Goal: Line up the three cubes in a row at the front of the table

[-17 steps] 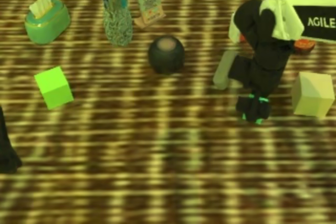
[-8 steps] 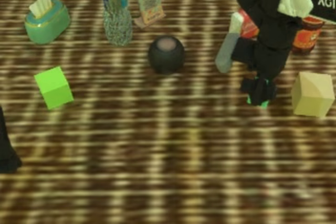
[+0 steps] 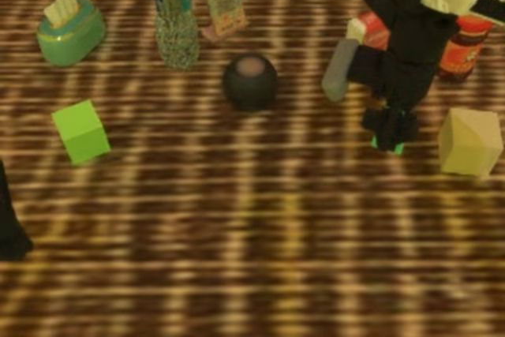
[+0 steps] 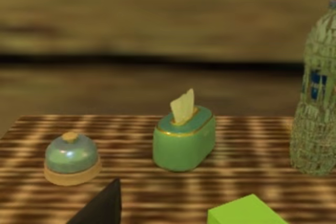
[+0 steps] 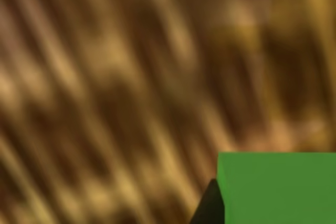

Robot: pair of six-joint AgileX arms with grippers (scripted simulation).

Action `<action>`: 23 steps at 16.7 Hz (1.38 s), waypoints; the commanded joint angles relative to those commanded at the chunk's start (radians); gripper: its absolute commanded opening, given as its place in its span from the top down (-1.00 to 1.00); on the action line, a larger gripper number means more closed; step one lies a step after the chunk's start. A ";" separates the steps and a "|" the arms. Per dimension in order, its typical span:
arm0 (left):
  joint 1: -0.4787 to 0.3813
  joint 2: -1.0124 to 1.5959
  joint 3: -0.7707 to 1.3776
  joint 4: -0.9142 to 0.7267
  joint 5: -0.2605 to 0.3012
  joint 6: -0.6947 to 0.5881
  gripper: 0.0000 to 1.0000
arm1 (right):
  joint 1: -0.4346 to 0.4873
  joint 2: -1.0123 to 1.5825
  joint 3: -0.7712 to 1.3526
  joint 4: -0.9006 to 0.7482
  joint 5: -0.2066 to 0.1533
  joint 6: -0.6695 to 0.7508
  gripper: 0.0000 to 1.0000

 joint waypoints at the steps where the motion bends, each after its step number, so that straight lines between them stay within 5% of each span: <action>1: 0.000 0.000 0.000 0.000 0.000 0.000 -1.00 | 0.018 -0.020 -0.023 0.005 0.000 -0.006 1.00; 10: 0.000 0.000 0.000 0.000 0.000 0.000 -1.00 | 0.276 -0.282 -0.352 0.066 -0.006 -0.094 1.00; 16: 0.000 0.000 0.000 0.000 0.000 0.000 -1.00 | 0.282 -0.282 -0.370 0.082 -0.006 -0.095 1.00; 23: 0.000 0.000 0.000 0.000 0.000 0.000 -1.00 | 0.285 -0.204 -0.515 0.310 -0.006 -0.094 1.00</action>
